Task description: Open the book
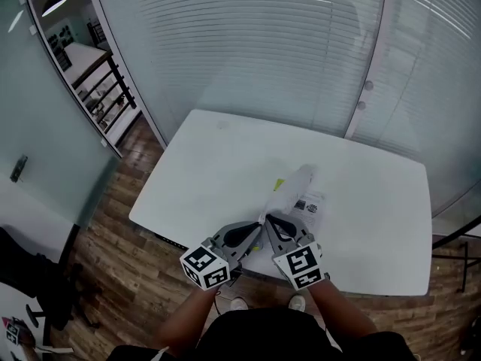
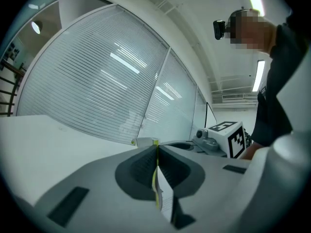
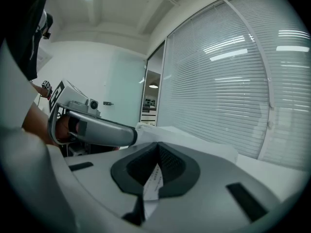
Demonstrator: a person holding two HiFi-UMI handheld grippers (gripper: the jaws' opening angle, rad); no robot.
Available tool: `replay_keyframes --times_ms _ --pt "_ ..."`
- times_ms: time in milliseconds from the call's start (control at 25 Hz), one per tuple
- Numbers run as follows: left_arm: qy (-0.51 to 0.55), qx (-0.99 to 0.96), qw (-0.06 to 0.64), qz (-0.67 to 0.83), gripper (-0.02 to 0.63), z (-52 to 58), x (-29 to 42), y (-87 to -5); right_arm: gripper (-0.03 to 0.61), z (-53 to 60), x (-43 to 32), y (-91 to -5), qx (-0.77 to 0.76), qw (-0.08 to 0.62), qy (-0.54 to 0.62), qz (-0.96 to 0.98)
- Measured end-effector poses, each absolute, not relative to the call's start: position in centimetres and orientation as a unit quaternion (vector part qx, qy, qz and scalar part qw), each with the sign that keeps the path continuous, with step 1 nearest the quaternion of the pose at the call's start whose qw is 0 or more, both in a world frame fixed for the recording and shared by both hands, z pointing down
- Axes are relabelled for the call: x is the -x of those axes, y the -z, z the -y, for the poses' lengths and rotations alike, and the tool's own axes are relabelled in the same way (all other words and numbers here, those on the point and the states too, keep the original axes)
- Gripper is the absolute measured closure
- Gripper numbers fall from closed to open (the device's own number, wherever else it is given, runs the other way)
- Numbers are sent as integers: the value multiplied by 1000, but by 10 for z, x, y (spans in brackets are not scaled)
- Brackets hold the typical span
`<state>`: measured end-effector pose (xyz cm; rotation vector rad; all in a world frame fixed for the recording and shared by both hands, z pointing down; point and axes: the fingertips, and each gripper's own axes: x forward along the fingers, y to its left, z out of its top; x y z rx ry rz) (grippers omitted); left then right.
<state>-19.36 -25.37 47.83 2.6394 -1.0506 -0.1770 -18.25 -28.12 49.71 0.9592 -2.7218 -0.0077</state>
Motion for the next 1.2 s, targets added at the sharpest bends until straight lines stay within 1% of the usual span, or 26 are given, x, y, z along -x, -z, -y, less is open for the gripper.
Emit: replay_keyframes --times_ms 400,640,920,1200 --pt "64 -897 150 411 589 252 249 -481 577 280 245 -500 -280 140 22 950" --pt "61 -881 159 441 588 251 283 -498 580 279 282 -520 -242 159 13 957" --pt "64 -862 183 469 586 245 318 -522 581 272 317 -548 -212 213 26 953" --pt "49 -852 216 475 584 243 336 -551 581 266 336 -575 -180 269 37 945"
